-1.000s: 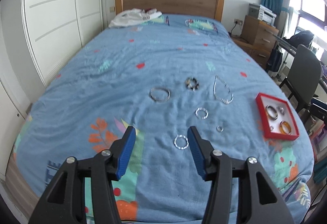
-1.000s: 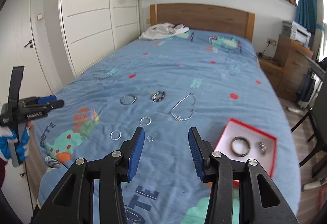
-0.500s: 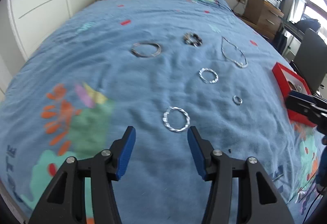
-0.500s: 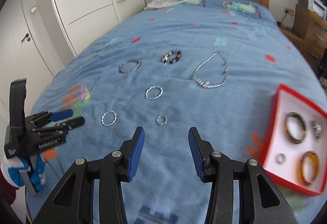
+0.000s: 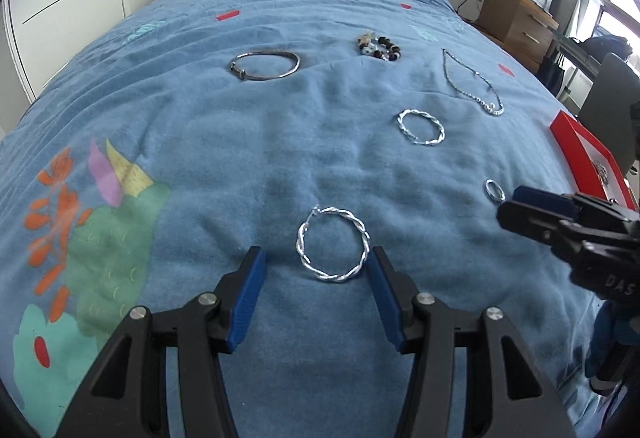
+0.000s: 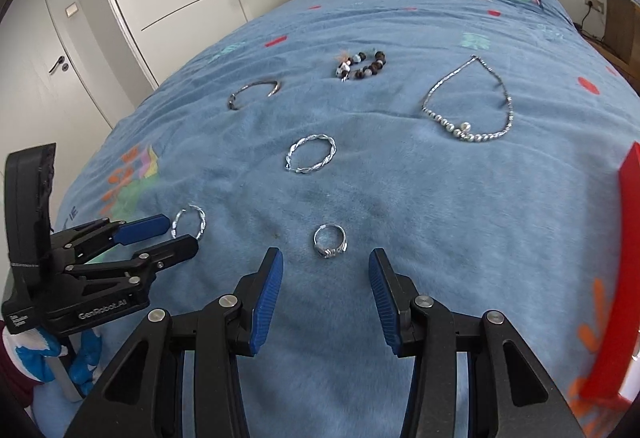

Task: Organize jewelry
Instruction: 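Grasp the twisted silver hoop with the left tool while the right tool grasps a silver ring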

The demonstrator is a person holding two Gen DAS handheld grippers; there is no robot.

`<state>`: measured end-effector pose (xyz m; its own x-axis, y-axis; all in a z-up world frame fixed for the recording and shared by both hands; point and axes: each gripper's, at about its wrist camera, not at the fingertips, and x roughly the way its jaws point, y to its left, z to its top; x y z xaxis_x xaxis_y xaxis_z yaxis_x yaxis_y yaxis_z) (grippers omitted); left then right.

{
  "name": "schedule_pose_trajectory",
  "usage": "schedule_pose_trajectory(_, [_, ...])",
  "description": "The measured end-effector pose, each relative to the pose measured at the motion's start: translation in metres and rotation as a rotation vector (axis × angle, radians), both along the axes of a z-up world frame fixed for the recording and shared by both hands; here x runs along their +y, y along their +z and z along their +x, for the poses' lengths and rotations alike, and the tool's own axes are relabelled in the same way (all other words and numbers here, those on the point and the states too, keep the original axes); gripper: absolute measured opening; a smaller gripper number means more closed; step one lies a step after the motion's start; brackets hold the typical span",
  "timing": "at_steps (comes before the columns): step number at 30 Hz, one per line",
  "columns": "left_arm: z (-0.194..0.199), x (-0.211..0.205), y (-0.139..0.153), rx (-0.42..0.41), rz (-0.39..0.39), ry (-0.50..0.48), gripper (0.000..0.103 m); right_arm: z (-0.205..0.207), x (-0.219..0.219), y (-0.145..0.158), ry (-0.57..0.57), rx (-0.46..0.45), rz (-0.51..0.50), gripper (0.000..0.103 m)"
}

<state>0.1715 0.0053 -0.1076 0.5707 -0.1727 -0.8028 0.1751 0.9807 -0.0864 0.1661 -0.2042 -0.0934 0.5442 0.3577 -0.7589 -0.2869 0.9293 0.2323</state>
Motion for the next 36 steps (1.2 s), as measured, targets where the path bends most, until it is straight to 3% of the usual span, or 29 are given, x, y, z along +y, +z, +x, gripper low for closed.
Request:
schedule_pose_trajectory(24, [0.010, -0.015, -0.011, -0.061, 0.052, -0.006, 0.060, 0.013, 0.001, -0.021, 0.024, -0.043, 0.084, 0.044])
schedule_pose_trajectory(26, [0.011, -0.015, -0.012, -0.065, 0.054, -0.004, 0.060, 0.013, 0.000, -0.021, 0.022, -0.046, 0.089, 0.042])
schedule_pose_trajectory(31, [0.011, -0.017, -0.013, -0.080, 0.071, 0.001, 0.060, 0.014, -0.009, -0.024, 0.000, -0.035, 0.129, 0.023])
schedule_pose_trajectory(36, [0.011, -0.020, -0.013, -0.092, 0.095, -0.002, 0.059, 0.012, -0.006, -0.023, 0.010, -0.042, 0.115, 0.020])
